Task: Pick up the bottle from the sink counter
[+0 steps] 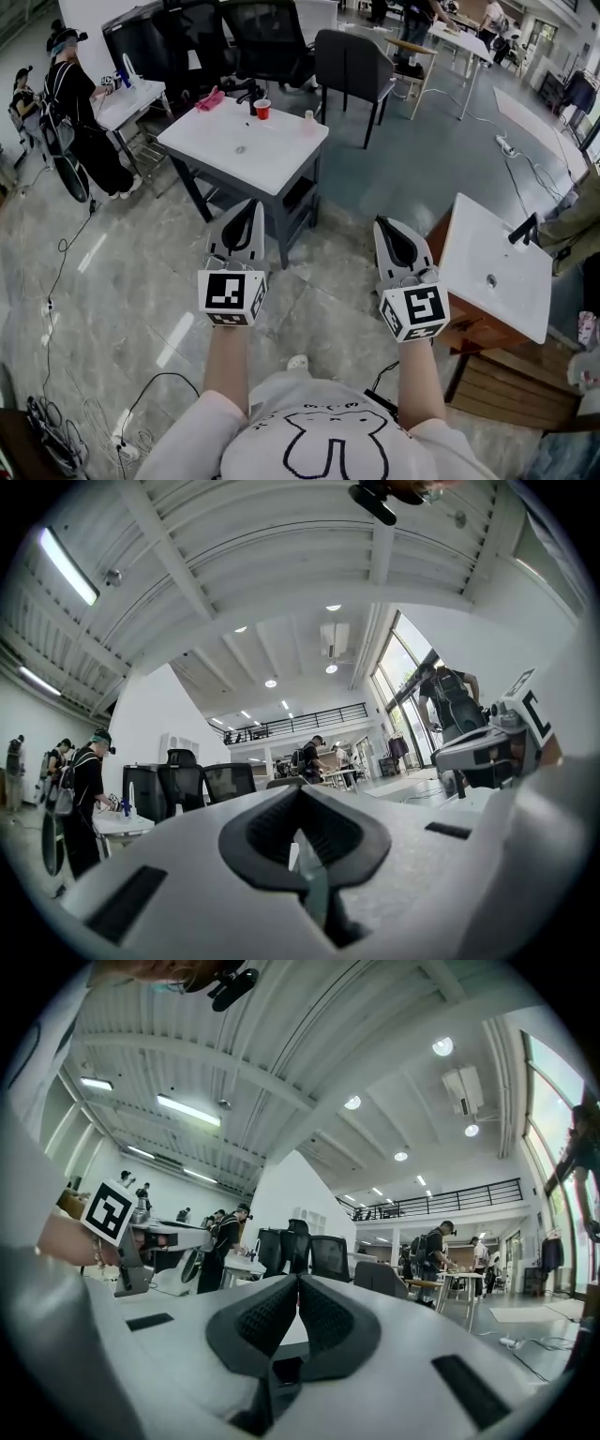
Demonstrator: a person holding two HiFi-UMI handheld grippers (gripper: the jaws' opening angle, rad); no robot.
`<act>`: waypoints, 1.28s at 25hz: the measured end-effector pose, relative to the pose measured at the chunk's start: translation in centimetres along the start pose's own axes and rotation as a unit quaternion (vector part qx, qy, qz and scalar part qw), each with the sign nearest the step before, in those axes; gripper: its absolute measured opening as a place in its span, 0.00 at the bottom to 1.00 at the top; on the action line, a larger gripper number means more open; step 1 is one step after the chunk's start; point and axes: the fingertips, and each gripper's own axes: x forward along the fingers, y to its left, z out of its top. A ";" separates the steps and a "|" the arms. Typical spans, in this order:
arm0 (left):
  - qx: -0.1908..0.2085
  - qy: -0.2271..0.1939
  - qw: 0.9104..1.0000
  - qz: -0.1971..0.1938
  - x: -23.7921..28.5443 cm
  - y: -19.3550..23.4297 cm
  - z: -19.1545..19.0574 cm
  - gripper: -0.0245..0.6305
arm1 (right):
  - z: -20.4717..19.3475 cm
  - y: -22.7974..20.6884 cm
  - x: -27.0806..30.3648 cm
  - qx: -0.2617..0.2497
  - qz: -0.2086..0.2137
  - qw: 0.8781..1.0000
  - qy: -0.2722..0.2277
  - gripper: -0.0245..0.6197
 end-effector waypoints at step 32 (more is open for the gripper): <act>-0.009 0.023 0.999 -0.019 16.3 7.9 -6.9 0.05 | -6.3 -5.5 17.6 0.036 -0.006 0.999 0.022 0.09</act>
